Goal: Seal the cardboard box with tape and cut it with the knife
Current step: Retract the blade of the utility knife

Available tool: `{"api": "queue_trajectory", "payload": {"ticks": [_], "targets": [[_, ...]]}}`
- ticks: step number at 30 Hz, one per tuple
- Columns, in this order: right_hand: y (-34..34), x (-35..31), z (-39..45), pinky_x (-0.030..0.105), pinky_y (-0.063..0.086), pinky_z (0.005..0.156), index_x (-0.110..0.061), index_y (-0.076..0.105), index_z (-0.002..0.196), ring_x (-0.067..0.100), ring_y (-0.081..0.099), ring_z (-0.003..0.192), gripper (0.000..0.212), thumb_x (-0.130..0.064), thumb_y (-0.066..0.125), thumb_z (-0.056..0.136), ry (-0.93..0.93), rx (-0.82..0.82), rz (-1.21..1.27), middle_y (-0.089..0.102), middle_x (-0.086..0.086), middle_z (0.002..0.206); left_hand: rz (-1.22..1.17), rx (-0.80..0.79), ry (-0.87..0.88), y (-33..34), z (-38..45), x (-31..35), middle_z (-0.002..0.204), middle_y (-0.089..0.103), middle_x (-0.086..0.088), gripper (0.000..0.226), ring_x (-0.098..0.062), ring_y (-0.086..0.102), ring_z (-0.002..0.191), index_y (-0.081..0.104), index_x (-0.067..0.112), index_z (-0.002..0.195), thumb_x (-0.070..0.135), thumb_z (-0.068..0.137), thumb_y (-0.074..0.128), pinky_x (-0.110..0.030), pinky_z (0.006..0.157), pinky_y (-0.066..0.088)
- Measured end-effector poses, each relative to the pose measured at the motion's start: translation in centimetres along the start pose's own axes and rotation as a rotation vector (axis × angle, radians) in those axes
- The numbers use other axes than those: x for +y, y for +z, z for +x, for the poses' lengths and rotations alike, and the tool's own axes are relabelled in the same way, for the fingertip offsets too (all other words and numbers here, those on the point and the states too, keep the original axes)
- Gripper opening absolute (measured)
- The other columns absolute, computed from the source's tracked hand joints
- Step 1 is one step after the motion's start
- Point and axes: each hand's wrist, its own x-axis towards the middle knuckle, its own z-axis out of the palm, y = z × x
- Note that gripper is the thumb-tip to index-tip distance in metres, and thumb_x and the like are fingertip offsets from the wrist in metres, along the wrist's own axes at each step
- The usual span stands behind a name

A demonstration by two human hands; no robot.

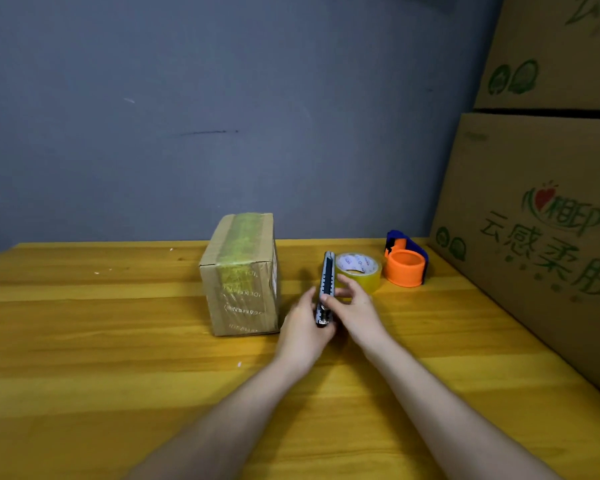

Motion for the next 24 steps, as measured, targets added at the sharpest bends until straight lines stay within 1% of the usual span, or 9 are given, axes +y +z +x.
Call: {"api": "queue_trajectory", "payload": {"ticks": [3,6,8,11,14,15,18,21,24], "targets": [[0.2,-1.2,0.8,0.03,0.044,0.094,-0.007,0.045,0.135,0.023,0.058,0.111,0.053,-0.02,0.064,0.087,0.034,-0.022,-0.147,0.059,0.008,0.116,0.053,0.048,-0.005,0.2,0.6,0.9,0.113,0.069,-0.011,0.045,-0.03,0.063,0.107,0.055,0.016,0.126,0.016,0.082,0.063,-0.038,0.086,0.052],[0.4,-2.2,1.6,0.036,0.044,0.101,-0.005,0.049,0.131,0.025,0.058,0.114,0.045,-0.018,0.059,0.09,0.074,-0.093,-0.176,0.06,0.011,0.126,0.107,0.056,-0.073,0.2,1.4,1.5,0.115,0.068,-0.011,0.042,-0.032,0.062,0.108,0.055,0.015,0.126,0.022,0.085,0.06,-0.037,0.085,0.051],[0.4,-2.8,1.8,0.034,0.043,0.1,-0.003,0.054,0.127,0.025,0.058,0.114,0.037,-0.013,0.054,0.091,0.113,-0.136,-0.164,0.061,0.01,0.124,0.125,0.045,-0.119,0.1,1.9,1.7,0.117,0.067,-0.014,0.039,-0.034,0.061,0.109,0.056,0.014,0.125,0.023,0.087,0.058,-0.037,0.085,0.049],[0.4,-3.4,2.0,0.034,0.044,0.092,0.0,0.06,0.117,0.027,0.059,0.102,0.029,-0.01,0.049,0.093,0.185,-0.162,-0.136,0.064,0.014,0.108,0.196,0.004,-0.181,0.3,2.8,2.0,0.116,0.066,-0.016,0.035,-0.036,0.06,0.109,0.059,0.011,0.119,0.024,0.087,0.055,-0.037,0.082,0.048],[0.7,-3.4,2.1,0.03,0.04,0.068,0.005,0.061,0.114,0.021,0.053,0.082,0.031,-0.013,0.047,0.093,0.244,-0.191,-0.092,0.061,0.015,0.097,0.261,-0.029,-0.226,0.3,3.5,2.3,0.116,0.065,-0.018,0.03,-0.037,0.06,0.108,0.06,0.006,0.111,0.022,0.087,0.054,-0.037,0.081,0.048],[0.8,-3.2,2.2,0.03,0.04,0.067,0.007,0.059,0.115,0.022,0.055,0.082,0.034,-0.015,0.046,0.093,0.257,-0.195,-0.079,0.063,0.019,0.101,0.284,-0.033,-0.239,0.4,3.7,2.3,0.117,0.064,-0.019,0.028,-0.037,0.059,0.109,0.06,0.005,0.111,0.02,0.088,0.052,-0.037,0.083,0.048],[1.1,-2.7,2.5,0.032,0.046,0.078,0.009,0.057,0.117,0.03,0.059,0.102,0.037,-0.017,0.043,0.095,0.281,-0.186,-0.048,0.063,0.023,0.114,0.342,-0.041,-0.27,0.5,4.5,2.3,0.122,0.062,-0.019,0.028,-0.036,0.058,0.112,0.058,0.003,0.114,0.014,0.093,0.043,-0.037,0.088,0.046],[1.1,-2.2,2.8,0.021,0.037,0.061,0.007,0.057,0.117,0.019,0.051,0.092,0.035,-0.017,0.041,0.096,0.293,-0.18,-0.006,0.061,0.022,0.12,0.404,-0.04,-0.29,1.0,5.1,2.0,0.126,0.057,-0.019,0.031,-0.037,0.052,0.118,0.057,0.005,0.117,0.013,0.095,0.037,-0.038,0.094,0.043],[0.7,-1.8,2.9,0.014,0.034,0.058,0.005,0.054,0.121,0.023,0.054,0.1,0.035,-0.015,0.038,0.098,0.297,-0.167,0.026,0.057,0.021,0.128,0.493,-0.043,-0.322,1.6,5.3,2.0,0.134,0.046,-0.016,0.036,-0.035,0.04,0.126,0.053,0.011,0.126,0.017,0.097,0.032,-0.039,0.102,0.036]]}}
